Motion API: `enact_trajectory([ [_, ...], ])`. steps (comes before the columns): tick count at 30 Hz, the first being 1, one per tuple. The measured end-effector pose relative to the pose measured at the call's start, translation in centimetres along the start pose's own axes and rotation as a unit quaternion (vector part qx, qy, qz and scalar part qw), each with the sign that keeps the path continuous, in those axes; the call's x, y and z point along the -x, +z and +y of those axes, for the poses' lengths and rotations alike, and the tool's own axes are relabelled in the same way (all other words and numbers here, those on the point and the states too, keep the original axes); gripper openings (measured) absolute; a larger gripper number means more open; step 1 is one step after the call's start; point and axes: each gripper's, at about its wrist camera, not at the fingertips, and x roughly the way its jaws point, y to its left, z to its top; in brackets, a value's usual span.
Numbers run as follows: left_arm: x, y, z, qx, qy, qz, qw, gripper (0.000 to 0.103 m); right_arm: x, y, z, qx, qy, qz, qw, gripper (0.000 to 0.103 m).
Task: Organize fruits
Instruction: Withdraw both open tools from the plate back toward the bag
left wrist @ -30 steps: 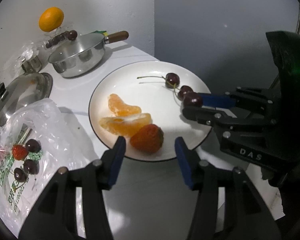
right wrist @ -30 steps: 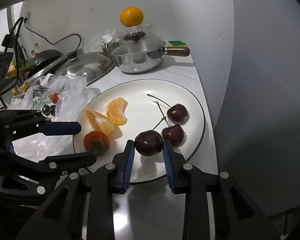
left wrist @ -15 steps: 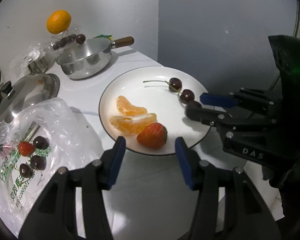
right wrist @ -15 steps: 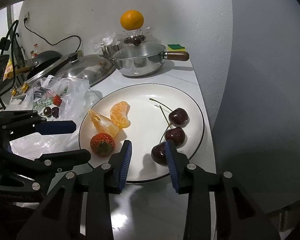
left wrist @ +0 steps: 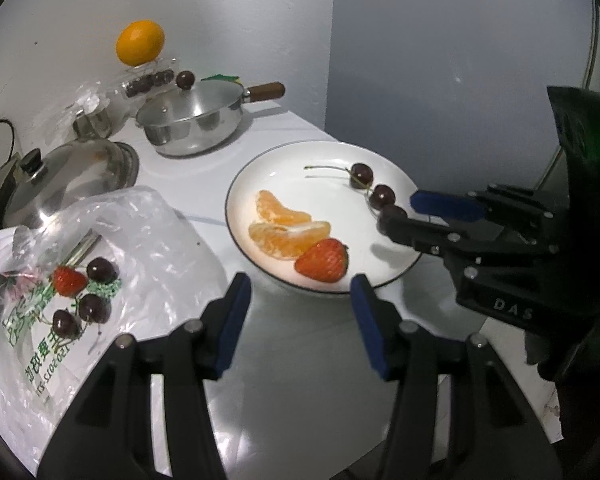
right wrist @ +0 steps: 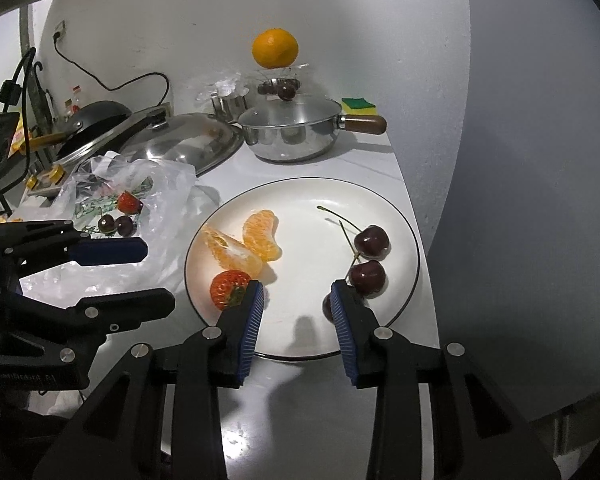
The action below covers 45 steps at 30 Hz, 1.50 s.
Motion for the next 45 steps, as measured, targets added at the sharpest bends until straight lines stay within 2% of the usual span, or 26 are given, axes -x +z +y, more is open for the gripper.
enact_trajectory([
  [2, 0.2, -0.1, 0.2, 0.002, 0.0, -0.002, 1.0, 0.056, 0.2, 0.1, 0.4, 0.002, -0.001, -0.001, 1.0, 0.037],
  [3, 0.5, -0.3, 0.4, 0.005, -0.001, -0.003, 1.0, 0.063, 0.2, 0.1, 0.6, 0.003, -0.001, -0.002, 1.0, 0.037],
  [4, 0.6, -0.3, 0.5, 0.007, -0.002, -0.006, 1.0, 0.077, 0.3, 0.2, 0.7, 0.004, -0.001, -0.002, 1.0, 0.037],
  [5, 1.0, -0.4, 0.7, 0.012, -0.005, -0.011, 0.9999, 0.082, 0.4, 0.2, 0.9, 0.005, -0.001, -0.003, 1.0, 0.037],
  [20, 4.2, -2.0, 3.6, 0.029, 0.016, -0.033, 0.9989, 0.082, 1.3, 1.0, 4.4, 0.023, -0.002, -0.008, 1.0, 0.038],
  [45, 9.2, -5.8, 11.3, 0.075, 0.053, -0.068, 0.9934, 0.082, 0.3, 3.2, 12.8, 0.064, 0.011, -0.015, 0.998, 0.041],
])
